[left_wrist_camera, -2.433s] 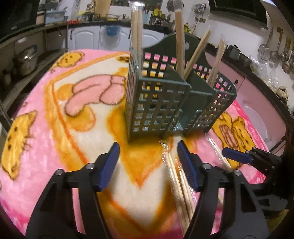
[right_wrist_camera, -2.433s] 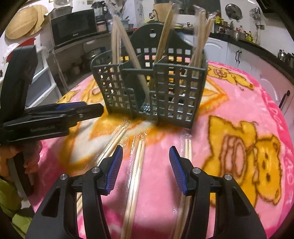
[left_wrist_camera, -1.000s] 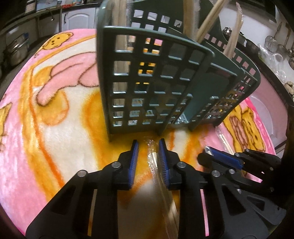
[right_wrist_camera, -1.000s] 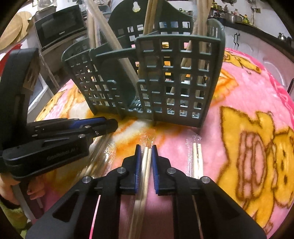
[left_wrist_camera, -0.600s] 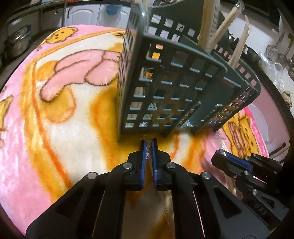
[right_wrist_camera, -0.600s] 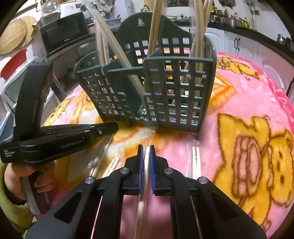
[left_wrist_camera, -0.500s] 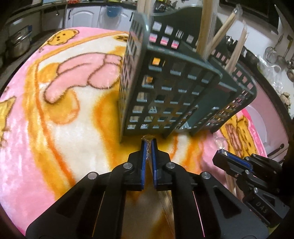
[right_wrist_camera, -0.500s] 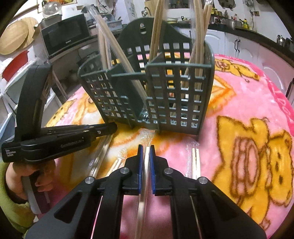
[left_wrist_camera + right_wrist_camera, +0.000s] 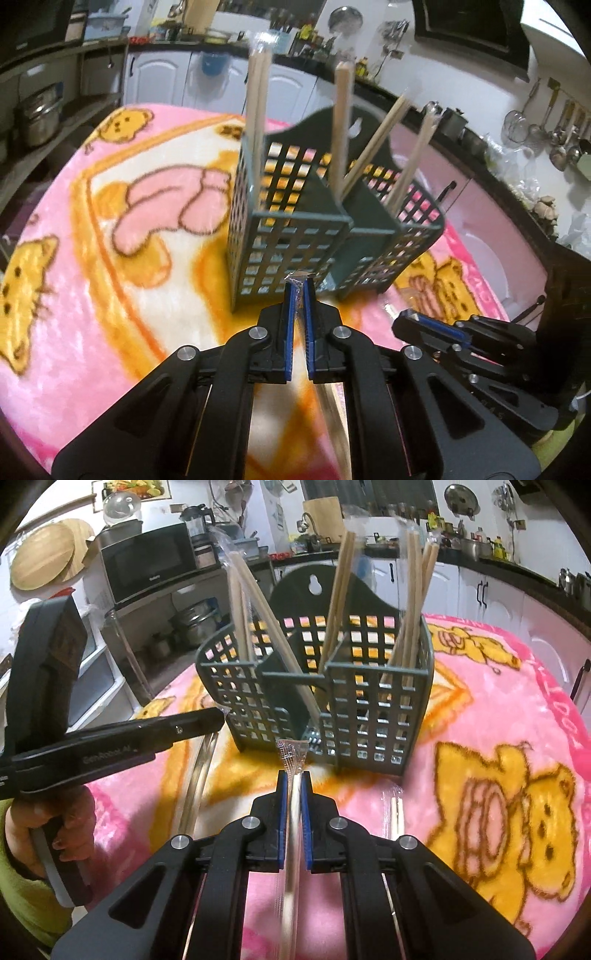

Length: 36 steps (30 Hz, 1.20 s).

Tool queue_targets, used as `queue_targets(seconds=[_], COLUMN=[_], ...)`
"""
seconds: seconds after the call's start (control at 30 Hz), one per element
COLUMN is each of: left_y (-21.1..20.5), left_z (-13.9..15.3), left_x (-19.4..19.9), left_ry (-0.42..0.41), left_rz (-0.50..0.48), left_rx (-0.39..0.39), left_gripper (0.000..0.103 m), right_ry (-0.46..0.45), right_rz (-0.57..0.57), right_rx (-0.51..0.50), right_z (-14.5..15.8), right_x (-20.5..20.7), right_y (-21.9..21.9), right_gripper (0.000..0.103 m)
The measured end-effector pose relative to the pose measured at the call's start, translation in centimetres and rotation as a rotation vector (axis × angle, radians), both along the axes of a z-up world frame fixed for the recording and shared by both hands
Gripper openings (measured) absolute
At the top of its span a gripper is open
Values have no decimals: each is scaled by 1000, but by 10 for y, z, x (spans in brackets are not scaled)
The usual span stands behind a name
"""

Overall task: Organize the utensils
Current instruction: 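Raise the chopstick in the left tool above the caddy while the right tool carries its own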

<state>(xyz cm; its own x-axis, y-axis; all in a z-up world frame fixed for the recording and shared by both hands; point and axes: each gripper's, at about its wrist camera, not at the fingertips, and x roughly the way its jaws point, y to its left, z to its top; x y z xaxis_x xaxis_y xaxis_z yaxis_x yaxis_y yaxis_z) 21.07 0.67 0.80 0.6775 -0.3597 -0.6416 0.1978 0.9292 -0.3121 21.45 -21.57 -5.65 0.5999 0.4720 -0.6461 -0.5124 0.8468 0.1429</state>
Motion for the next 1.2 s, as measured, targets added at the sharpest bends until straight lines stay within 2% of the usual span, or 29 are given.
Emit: queue_targets(seconds=[0.47, 1.2], left_y=[-2, -11], left_z=[42, 84], left_x=[-18, -27], left_ry=[-126, -242], left_rz=[-6, -40], left_rx=[-4, -9], left_gripper=[2, 2], right_ry=[-94, -235], right_rz=[9, -30], right_rx=[36, 91], right_z=[36, 82], right_x=[-14, -27], right_y=[-7, -25], right_gripper=[7, 7])
